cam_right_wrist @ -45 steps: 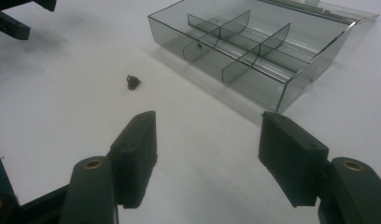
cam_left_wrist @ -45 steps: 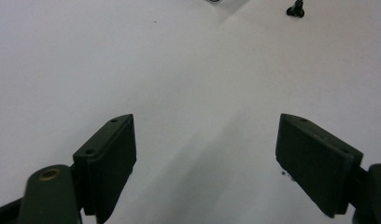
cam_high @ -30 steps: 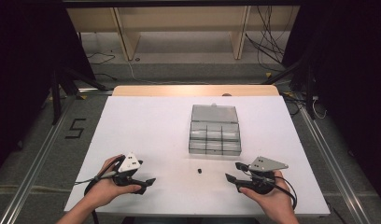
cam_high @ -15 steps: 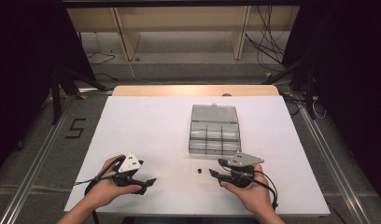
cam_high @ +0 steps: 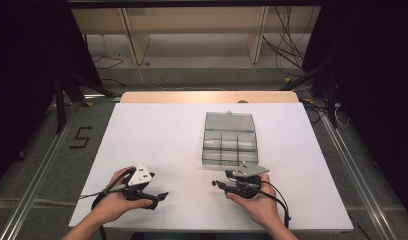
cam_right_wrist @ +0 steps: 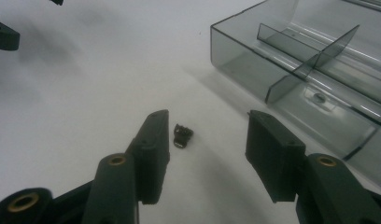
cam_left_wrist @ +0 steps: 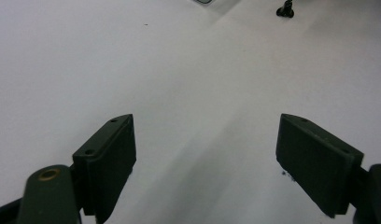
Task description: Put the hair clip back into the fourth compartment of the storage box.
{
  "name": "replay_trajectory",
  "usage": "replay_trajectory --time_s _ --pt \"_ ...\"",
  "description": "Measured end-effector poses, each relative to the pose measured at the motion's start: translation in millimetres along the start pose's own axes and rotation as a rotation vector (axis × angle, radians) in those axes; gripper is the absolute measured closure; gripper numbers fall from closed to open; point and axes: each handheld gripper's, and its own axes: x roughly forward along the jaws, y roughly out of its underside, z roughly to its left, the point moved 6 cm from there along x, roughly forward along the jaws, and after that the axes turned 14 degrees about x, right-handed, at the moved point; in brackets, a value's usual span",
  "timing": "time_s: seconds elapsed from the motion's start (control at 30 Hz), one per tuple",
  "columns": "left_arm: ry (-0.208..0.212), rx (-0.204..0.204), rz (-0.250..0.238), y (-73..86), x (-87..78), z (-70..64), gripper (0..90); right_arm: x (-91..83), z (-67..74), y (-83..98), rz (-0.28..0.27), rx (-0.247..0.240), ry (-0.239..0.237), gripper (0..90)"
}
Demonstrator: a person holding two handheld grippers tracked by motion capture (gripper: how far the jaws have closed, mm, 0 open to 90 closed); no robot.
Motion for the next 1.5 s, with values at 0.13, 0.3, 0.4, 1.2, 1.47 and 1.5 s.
replay_trajectory --time_s 0.13,0.3,0.4,1.2,1.47,1.5 --pt "0.0 -0.002 -0.002 -0.1 0.4 -0.4 19.9 4.5 2.5 0.3 0.006 -0.006 0.001 50.4" --pt "0.0 -0.001 -0.002 -0.3 0.5 -0.5 19.9 9.6 4.3 1.5 0.014 -0.01 0.008 51.2" --pt "0.0 -0.001 -0.002 -0.4 0.5 -0.6 19.8 13.5 6.2 2.8 0.027 -0.014 0.006 52.0" --pt "-0.002 -0.002 0.001 0.9 -0.4 0.8 19.8 34.1 17.9 5.6 0.087 -0.045 0.07 68.2" --pt "-0.003 -0.001 0.001 0.8 -0.3 0.7 19.8 34.2 17.8 5.9 0.087 -0.021 0.073 76.8" --pt "-0.004 -0.001 0.0 0.9 -0.2 0.7 19.8 34.2 17.5 5.8 0.087 -0.015 0.074 78.0"
